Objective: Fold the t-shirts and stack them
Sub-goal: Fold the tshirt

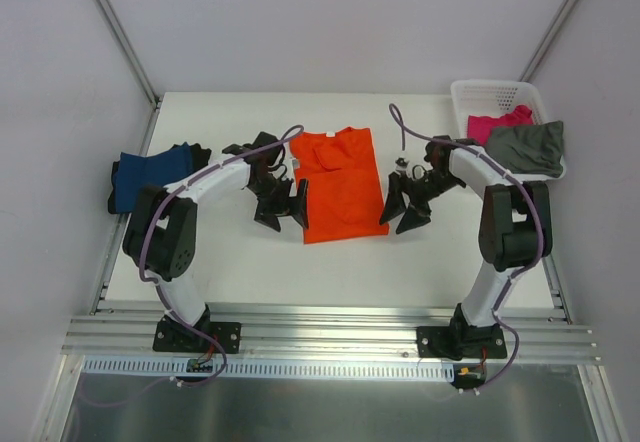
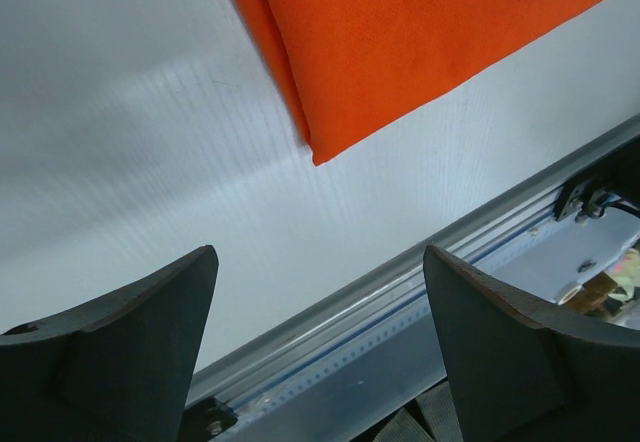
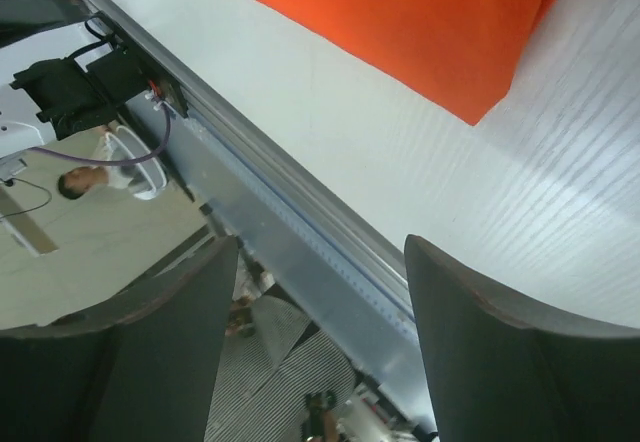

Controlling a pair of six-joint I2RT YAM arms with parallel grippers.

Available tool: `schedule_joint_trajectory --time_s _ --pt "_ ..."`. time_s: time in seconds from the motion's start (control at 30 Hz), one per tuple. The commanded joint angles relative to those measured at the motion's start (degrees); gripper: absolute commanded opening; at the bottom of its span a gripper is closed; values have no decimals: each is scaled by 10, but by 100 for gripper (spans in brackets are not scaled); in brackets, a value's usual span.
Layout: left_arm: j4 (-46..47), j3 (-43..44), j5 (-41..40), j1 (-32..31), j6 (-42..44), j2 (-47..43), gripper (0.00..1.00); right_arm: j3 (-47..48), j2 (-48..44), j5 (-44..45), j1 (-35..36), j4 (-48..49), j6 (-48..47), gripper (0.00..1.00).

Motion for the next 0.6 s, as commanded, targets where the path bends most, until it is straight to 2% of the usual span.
schedule_joint_trajectory --time_s 0.0,0.07,0.27,0.57 --pt "23 0 36 5 -37 6 84 -23 15 -28 4 -5 8 71" --pt "36 -2 42 6 -44 15 82 -14 34 -40 4 1 9 68" --pt "54 -12 64 6 -68 38 78 14 81 -55 1 22 23 67" --pt "65 -12 85 4 -80 73 72 46 149 -56 -15 -12 -8 65"
